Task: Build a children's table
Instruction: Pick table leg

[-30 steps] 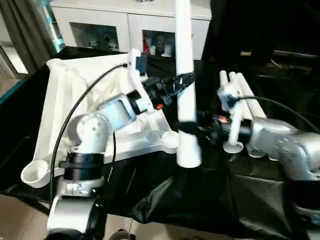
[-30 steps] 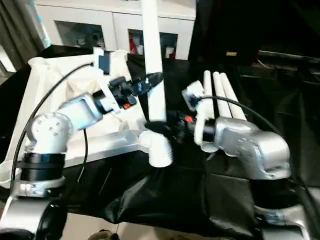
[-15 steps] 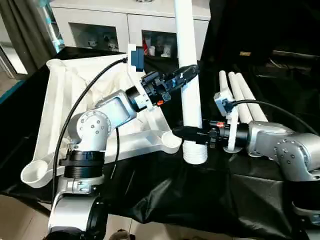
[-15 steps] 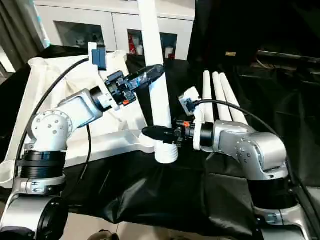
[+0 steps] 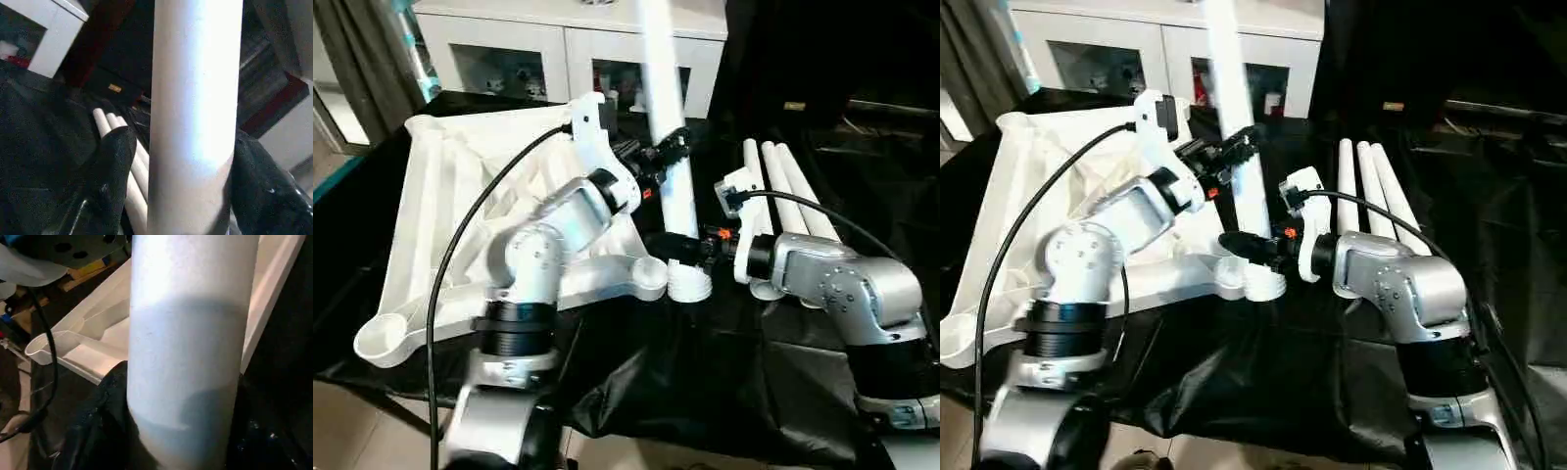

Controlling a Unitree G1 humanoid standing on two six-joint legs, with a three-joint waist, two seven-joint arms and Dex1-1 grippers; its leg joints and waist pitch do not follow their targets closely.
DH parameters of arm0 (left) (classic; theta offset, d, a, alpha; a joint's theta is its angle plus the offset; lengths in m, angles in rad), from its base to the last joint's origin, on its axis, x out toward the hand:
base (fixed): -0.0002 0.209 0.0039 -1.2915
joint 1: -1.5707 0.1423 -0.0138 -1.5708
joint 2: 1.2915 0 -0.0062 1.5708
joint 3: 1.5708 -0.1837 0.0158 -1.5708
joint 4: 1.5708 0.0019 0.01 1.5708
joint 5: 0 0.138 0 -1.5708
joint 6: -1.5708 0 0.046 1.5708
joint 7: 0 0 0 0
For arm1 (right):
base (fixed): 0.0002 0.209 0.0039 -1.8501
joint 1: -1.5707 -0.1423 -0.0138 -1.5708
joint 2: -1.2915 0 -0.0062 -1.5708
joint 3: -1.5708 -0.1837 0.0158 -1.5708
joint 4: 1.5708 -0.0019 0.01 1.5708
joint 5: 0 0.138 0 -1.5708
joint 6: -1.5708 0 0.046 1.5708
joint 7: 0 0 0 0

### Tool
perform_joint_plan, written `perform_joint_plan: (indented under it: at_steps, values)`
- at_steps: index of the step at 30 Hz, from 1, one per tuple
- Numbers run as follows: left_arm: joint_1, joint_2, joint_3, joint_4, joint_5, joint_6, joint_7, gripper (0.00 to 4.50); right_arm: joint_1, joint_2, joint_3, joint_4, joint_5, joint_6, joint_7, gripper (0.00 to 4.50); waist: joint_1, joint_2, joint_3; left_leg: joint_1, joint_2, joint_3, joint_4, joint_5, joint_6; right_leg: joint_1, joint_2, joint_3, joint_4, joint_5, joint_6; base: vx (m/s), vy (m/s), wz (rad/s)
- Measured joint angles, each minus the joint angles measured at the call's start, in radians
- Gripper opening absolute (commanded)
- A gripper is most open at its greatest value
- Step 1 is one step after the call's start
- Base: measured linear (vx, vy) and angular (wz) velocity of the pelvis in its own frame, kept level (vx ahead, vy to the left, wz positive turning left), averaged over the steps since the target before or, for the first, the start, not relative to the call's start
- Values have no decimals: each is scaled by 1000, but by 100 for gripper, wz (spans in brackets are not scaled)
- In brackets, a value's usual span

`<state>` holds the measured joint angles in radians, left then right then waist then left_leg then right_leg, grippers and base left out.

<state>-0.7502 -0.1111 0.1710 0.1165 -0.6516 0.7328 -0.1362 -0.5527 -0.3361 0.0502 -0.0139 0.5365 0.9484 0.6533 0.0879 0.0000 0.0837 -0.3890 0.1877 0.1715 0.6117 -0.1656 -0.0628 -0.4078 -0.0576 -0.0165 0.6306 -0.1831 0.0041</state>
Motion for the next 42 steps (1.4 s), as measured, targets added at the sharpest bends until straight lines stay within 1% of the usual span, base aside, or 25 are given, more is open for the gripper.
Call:
perform_joint_plan:
  at_steps: [2, 3, 4, 5, 6, 7, 8, 10, 11, 13, 15, 18, 20, 21, 23, 25, 26, 28, 30, 32, 35, 38, 39, 40, 42]
  values:
    - [0, -8, 5, 0, -1, 0, 11, 258, -3, 1, 6, 1, -6, -4, 0, 193, 0, 0, 0, 0, 0, 0, 0, 0, 0, 0, 0, 0, 0, 0, 0, 0, 0, 0]
    - [0, -14, 8, 0, -1, -1, 15, 258, -5, 2, 10, 5, -12, -9, -1, 193, 0, 0, 0, 0, 0, 0, 0, 0, 0, 0, 0, 0, 0, 0, 0, 0, 0, 0]
    - [0, -14, 11, 0, -1, -1, 26, 245, -9, 2, 15, 14, -21, -16, -1, 193, 0, 0, 0, 0, 0, 0, 0, 0, 0, 0, 0, 0, 0, 0, 0, 0, 0, 0]
    - [0, -14, 11, 0, -1, -2, 33, 245, -12, 2, 18, 18, -25, -18, -1, 193, 0, 0, 0, 0, 0, 0, 0, 0, 0, 0, 0, 0, 0, 0, 0, 0, 0, 0]
    - [0, -14, 14, 2, -1, -6, 36, 231, -13, 2, 20, 18, -31, -20, -1, 193, 0, 0, 0, 0, 0, 0, 0, 0, 0, 0, 0, 0, 0, 0, 0, 0, 0, 0]
    - [0, -14, 18, 4, -4, -10, 36, 213, -16, 2, 26, 18, -35, -20, -1, 249, 0, 0, 0, 0, 0, 0, 0, 0, 0, 0, 0, 0, 0, 0, 0, 0, 0, 0]
    - [0, -12, 18, 6, -6, -12, 34, 210, -17, 2, 28, 18, -37, -21, -1, 263, 0, 0, 0, 0, 0, 0, 0, 0, 0, 0, 0, 0, 0, 0, 0, 0, 0, 0]
    - [0, -4, 30, 18, -3, -15, 32, 190, -23, 4, 27, 18, -34, -36, 0, 269, -1, 0, 0, 0, 0, 0, 0, 0, 0, 0, 0, 0, 0, 0, 0, 0, 0, 0]
    - [1, 6, 29, 20, -1, -16, 23, 186, -27, 2, 24, 18, -31, -37, 3, 281, -1, 0, 0, 0, 0, 0, 0, 0, 0, 0, 0, 0, 0, 0, 0, 0, 0, 0]
    - [2, 31, 15, 19, -1, -19, -37, 184, -29, -9, 19, 18, -23, -37, 21, 305, 1, 0, 0, 0, 0, 0, 0, 0, 0, 0, 0, 0, 0, 0, 0, 0, 0, 0]
    - [7, 59, -12, 9, -7, -15, -111, 182, -28, -32, 13, 15, 1, -37, 63, 315, 3, 0, 0, 0, 0, 0, 0, 0, 1, 0, 0, 0, 0, 0, 0, 0, 0, 0]
    - [14, 117, -36, -13, -54, 17, -248, 182, -14, -71, -24, -28, 75, -9, 148, 335, 4, 0, 0, -1, 0, 0, 0, 0, 1, 0, 0, 0, -1, 0, 0, 0, 0, 0]
    - [14, 146, -41, -35, -99, 41, -341, 182, -6, -109, -44, -59, 113, 13, 200, 335, 4, 0, 0, -1, 0, 0, 0, 0, 1, 0, 0, 0, -1, 0, 0, 0, 0, 0]
    - [14, 153, -41, -45, -113, 48, -371, 182, -5, -119, -45, -64, 123, 22, 212, 335, 4, -1, -1, 0, 0, 0, 0, 0, 1, 0, 0, 0, -1, 0, 0, 0, 0, 0]
    - [16, 188, -55, -70, -158, 68, -489, 182, 2, -134, -42, -67, 140, 31, 254, 335, 2, -1, -1, 0, 0, 0, 0, 0, 2, 0, 0, 0, 0, 0, 0, 0, 0, 0]
    - [16, 209, -59, -94, -201, 81, -589, 182, 6, -148, -42, -99, 181, 46, 297, 335, -1, -1, -1, 1, 0, 1, 0, 0, 2, 0, 0, 0, 1, 1, 0, 0, 0, 0]
    - [16, 210, -59, -101, -217, 86, -610, 182, 6, -155, -42, -112, 194, 53, 311, 335, 0, -1, -1, 2, 0, 1, 0, 0, 2, 0, 0, 0, 1, 1, 0, 0, 0, 0]
    - [16, 210, -56, -103, -237, 93, -640, 182, 6, -163, -42, -129, 214, 66, 326, 335, 1, -1, -2, 3, 0, 1, 0, 1, 2, 2, 0, 0, 1, 1, -1, 0, 0, 0]
    - [16, 209, -56, -101, -246, 94, -649, 182, 6, -169, -42, -133, 220, 69, 333, 307, 1, -1, -2, 3, 0, 1, 1, 1, 3, 2, 0, 0, 1, 1, -1, 0, 0, 0]
    - [16, 207, -55, -93, -249, 93, -655, 182, 6, -172, -40, -139, 222, 71, 338, 297, 0, -1, -2, 3, 0, 1, 2, 2, 3, 3, 0, 0, 1, 1, -1, 0, 0, 0]
    - [16, 207, -53, -80, -249, 93, -660, 182, 7, -173, -36, -141, 222, 72, 339, 264, 0, -2, -2, 3, 0, 1, 2, 2, 3, 3, 0, 0, 1, 1, -1, 0, 0, 0]
    - [16, 207, -51, -69, -250, 94, -663, 182, 7, -173, -29, -141, 227, 72, 338, 253, 0, -2, -2, 3, 0, 1, 2, 2, 3, 3, 0, 0, 1, 1, -1, 0, 0, 0]
    - [16, 207, -50, -69, -250, 93, -663, 182, 6, -171, -29, -141, 228, 72, 333, 244, 0, -2, -2, 3, 0, 1, 2, 2, 3, 3, 0, 0, 1, 1, -1, 0, 0, 0]
    - [16, 207, -48, -68, -250, 92, -663, 182, 6, -162, -29, -141, 228, 70, 325, 225, 0, -2, -2, 3, 0, 1, 2, 2, 3, 3, 0, 0, 1, 1, -1, 0, 0, 0]
    - [16, 207, -45, -66, -250, 87, -660, 182, 6, -150, -29, -141, 228, 68, 314, 220, -1, -2, -2, 3, 0, 0, 2, 2, 3, 3, 0, 0, 1, 1, -1, 0, 0, 0]
